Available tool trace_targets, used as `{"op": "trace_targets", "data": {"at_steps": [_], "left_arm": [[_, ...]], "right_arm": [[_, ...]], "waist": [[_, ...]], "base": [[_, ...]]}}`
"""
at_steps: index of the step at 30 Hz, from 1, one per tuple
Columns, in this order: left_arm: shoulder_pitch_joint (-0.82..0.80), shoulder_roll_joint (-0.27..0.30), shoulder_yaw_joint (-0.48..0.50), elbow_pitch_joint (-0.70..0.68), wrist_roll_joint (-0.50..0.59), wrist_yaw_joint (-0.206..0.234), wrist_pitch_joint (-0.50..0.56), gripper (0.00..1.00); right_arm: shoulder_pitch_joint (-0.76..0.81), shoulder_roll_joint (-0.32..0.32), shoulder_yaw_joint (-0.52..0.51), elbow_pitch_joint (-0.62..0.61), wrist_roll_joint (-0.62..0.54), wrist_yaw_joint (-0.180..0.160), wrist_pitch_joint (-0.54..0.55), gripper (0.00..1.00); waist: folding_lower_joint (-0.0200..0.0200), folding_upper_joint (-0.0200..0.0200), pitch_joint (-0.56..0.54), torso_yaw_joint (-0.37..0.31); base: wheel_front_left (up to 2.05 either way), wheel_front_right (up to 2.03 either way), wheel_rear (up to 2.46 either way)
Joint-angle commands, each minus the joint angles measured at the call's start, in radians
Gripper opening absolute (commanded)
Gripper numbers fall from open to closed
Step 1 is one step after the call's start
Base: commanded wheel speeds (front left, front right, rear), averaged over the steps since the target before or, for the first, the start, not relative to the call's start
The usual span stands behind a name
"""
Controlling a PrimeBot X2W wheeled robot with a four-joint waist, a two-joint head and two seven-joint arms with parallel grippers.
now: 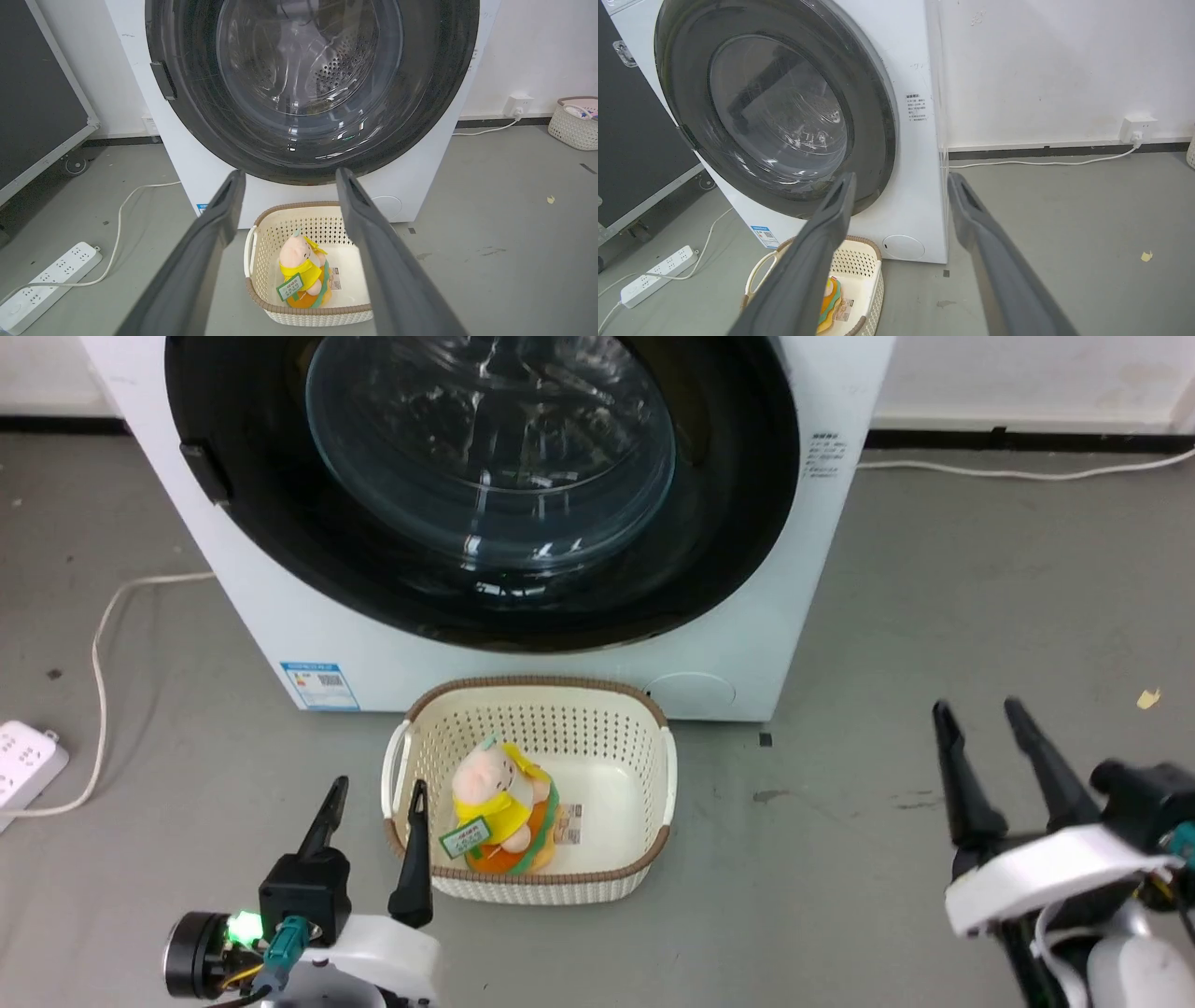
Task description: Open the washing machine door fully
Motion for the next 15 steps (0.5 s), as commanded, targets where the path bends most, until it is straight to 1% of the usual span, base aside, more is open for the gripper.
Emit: {"op": "trace_targets", "data": {"at_steps": [1, 8, 9, 10, 15], "left_arm": [[-0.017, 0.001, -0.003, -0.008, -0.004, 0.004, -0.011, 1.00], [-0.041, 0.001, -0.014, -0.015, -0.007, 0.009, -0.026, 1.00], [-0.044, 0.001, -0.016, -0.017, -0.008, 0.010, -0.028, 1.00], [-0.047, 0.001, -0.017, -0.018, -0.008, 0.011, -0.030, 1.00], [-0.058, 0.001, -0.025, -0.023, -0.010, 0.015, -0.040, 1.00]], "right_arm": [[-0.030, -0.008, -0.006, -0.001, 0.022, 0.000, 0.005, 1.00], [-0.113, -0.019, -0.024, 0.011, 0.084, 0.000, 0.033, 1.00], [-0.124, -0.019, -0.027, 0.014, 0.093, 0.000, 0.038, 0.33], [-0.136, -0.019, -0.030, 0.019, 0.102, 0.000, 0.043, 0.00], [-0.203, -0.015, -0.053, 0.050, 0.154, 0.000, 0.072, 0.00]], "waist": [[-0.0001, 0.0000, 0.010, 0.004], [-0.0001, 0.0000, 0.050, 0.023], [-0.0001, 0.0000, 0.056, 0.026], [-0.0001, 0.0000, 0.061, 0.028], [-0.0001, 0.0000, 0.088, 0.042]], "base": [[0.00, 0.00, 0.00], [0.00, 0.00, 0.00], [0.00, 0.00, 0.00], [0.00, 0.00, 0.00], [0.00, 0.00, 0.00]]}}
